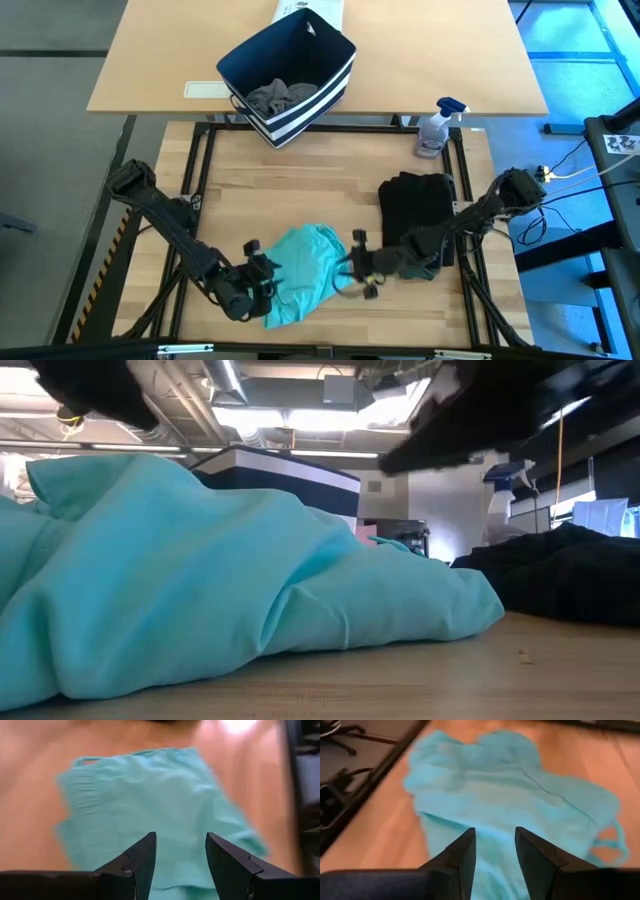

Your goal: Fold Laundry from Bin

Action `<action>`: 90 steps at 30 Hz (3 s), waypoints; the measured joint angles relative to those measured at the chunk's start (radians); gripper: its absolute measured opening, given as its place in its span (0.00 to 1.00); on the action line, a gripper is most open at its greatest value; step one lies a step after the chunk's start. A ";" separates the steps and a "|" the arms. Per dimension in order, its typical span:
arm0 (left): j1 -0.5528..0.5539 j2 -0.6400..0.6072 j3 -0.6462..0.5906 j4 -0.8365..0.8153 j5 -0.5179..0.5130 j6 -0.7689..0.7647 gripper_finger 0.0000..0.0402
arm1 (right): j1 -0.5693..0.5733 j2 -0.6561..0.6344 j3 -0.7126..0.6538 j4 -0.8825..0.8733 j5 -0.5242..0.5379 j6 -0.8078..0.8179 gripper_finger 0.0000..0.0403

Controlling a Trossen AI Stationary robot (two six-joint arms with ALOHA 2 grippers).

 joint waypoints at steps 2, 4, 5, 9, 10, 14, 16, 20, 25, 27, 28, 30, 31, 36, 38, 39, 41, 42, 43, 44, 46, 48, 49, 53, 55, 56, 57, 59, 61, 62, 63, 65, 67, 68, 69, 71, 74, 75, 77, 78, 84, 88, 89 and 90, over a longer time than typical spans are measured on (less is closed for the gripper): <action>-0.002 0.000 -0.002 -0.054 -0.054 -0.020 0.41 | 0.045 0.019 0.000 0.031 0.043 -0.051 0.34; 0.018 0.000 -0.002 -0.064 -0.041 -0.024 0.41 | 0.080 0.047 0.000 0.072 0.084 -0.081 0.34; 0.030 0.000 -0.002 -0.063 -0.017 -0.024 0.41 | 0.094 0.062 0.000 0.099 0.094 -0.094 0.34; 0.077 0.004 -0.002 0.029 0.092 0.000 0.39 | 0.126 0.134 0.022 0.133 0.186 -0.093 0.34; 0.080 0.005 -0.002 0.068 0.110 0.013 0.38 | 0.129 0.148 0.031 0.116 0.218 -0.092 0.34; 0.047 0.019 -0.001 0.245 0.149 0.118 0.34 | 0.131 0.189 0.077 0.052 0.208 -0.154 0.35; 0.014 0.032 -0.001 0.262 0.159 0.155 0.31 | 0.132 0.212 0.106 0.024 0.168 -0.176 0.37; -0.044 0.060 -0.001 0.266 0.160 0.131 0.27 | 0.133 0.256 0.174 -0.033 0.115 -0.197 0.48; -0.078 0.137 -0.002 0.343 0.172 0.114 0.26 | 0.132 0.321 0.248 -0.147 0.114 -0.231 0.64; -0.080 0.178 0.000 0.398 0.203 0.121 0.26 | 0.132 0.340 0.265 -0.192 0.124 -0.234 0.67; -0.085 0.197 0.000 0.404 0.216 0.123 0.26 | 0.132 0.350 0.275 -0.201 0.131 -0.234 0.69; -0.087 0.231 0.003 0.425 0.238 0.121 0.26 | 0.132 0.362 0.285 -0.230 0.143 -0.235 0.70; -0.092 0.242 0.003 0.424 0.242 0.116 0.26 | 0.132 0.369 0.289 -0.247 0.149 -0.238 0.70; -0.101 0.251 0.003 0.429 0.208 0.112 0.26 | 0.134 0.394 0.298 -0.275 0.226 -0.298 0.68; -0.100 0.251 0.003 0.430 0.178 0.124 0.26 | 0.133 0.407 0.299 -0.283 0.276 -0.324 0.66; -0.098 0.251 0.004 0.430 0.165 0.138 0.26 | 0.130 0.415 0.299 -0.284 0.304 -0.337 0.65; -0.093 0.251 0.004 0.429 0.159 0.160 0.26 | 0.124 0.419 0.299 -0.305 0.360 -0.345 0.61; -0.089 0.251 0.004 0.429 0.159 0.170 0.26 | 0.121 0.420 0.298 -0.314 0.385 -0.345 0.58; -0.085 0.251 0.004 0.430 0.159 0.182 0.26 | 0.118 0.420 0.297 -0.330 0.414 -0.343 0.55; -0.080 0.251 0.004 0.429 0.158 0.193 0.26 | 0.112 0.419 0.296 -0.346 0.457 -0.343 0.52; -0.069 0.251 0.004 0.429 0.157 0.216 0.26 | 0.109 0.411 0.295 -0.381 0.560 -0.338 0.46; -0.058 0.251 0.004 0.429 0.156 0.236 0.26 | 0.102 0.404 0.293 -0.428 0.645 -0.320 0.41; -0.053 0.251 0.004 0.429 0.156 0.248 0.26 | 0.100 0.399 0.292 -0.457 0.683 -0.305 0.40; -0.034 0.237 0.004 0.420 0.158 0.302 0.26 | 0.073 0.358 0.287 -0.594 0.657 -0.186 0.38; -0.025 0.215 0.004 0.411 0.155 0.329 0.26 | 0.065 0.324 0.288 -0.626 0.585 -0.117 0.40; -0.023 0.199 0.004 0.399 0.151 0.337 0.26 | 0.065 0.307 0.288 -0.640 0.545 -0.089 0.41; -0.021 0.183 0.004 0.385 0.146 0.344 0.26 | 0.066 0.290 0.288 -0.642 0.503 -0.068 0.42; -0.018 0.147 0.005 0.344 0.118 0.346 0.26 | 0.073 0.263 0.287 -0.635 0.418 -0.030 0.44; -0.018 0.111 0.005 0.274 0.083 0.345 0.26 | 0.086 0.235 0.286 -0.635 0.343 0.010 0.47; -0.018 0.098 0.005 0.238 0.064 0.341 0.26 | 0.092 0.221 0.286 -0.633 0.315 0.027 0.49; -0.018 0.086 0.005 0.199 0.044 0.333 0.26 | 0.099 0.210 0.286 -0.632 0.294 0.045 0.50; -0.018 0.069 0.005 0.119 0.007 0.314 0.26 | 0.114 0.194 0.287 -0.634 0.270 0.082 0.53; -0.012 0.060 0.005 0.056 -0.025 0.292 0.26 | 0.127 0.183 0.286 -0.645 0.263 0.113 0.56; -0.007 0.057 0.005 0.026 -0.028 0.284 0.26 | 0.130 0.178 0.286 -0.651 0.262 0.127 0.57; 0.000 0.057 0.005 0.000 -0.028 0.273 0.26 | 0.134 0.172 0.287 -0.656 0.261 0.152 0.58; 0.020 0.057 0.005 -0.045 -0.010 0.260 0.26 | 0.134 0.166 0.287 -0.669 0.235 0.224 0.60; 0.055 0.057 0.005 -0.084 0.023 0.243 0.26 | 0.130 0.166 0.269 -0.629 0.143 0.345 0.61; 0.067 0.057 0.005 -0.088 0.035 0.245 0.26 | 0.130 0.166 0.247 -0.581 0.110 0.375 0.61; 0.084 0.057 0.005 -0.095 0.049 0.266 0.26 | 0.131 0.166 0.190 -0.481 0.071 0.426 0.61; 0.093 0.057 0.004 -0.097 0.053 0.279 0.26 | 0.132 0.164 0.154 -0.425 0.055 0.447 0.61; 0.138 0.045 -0.088 -0.032 0.082 0.284 0.26 | 0.131 0.159 -0.086 0.088 0.009 0.642 0.61; 0.165 0.036 -0.173 0.167 0.177 0.293 0.26 | 0.122 0.160 -0.197 0.338 0.064 0.775 0.61; 0.173 0.036 -0.189 0.212 0.212 0.294 0.26 | 0.115 0.160 -0.208 0.358 0.081 0.799 0.61; 0.180 0.036 -0.203 0.254 0.246 0.290 0.26 | 0.103 0.160 -0.215 0.364 0.090 0.822 0.61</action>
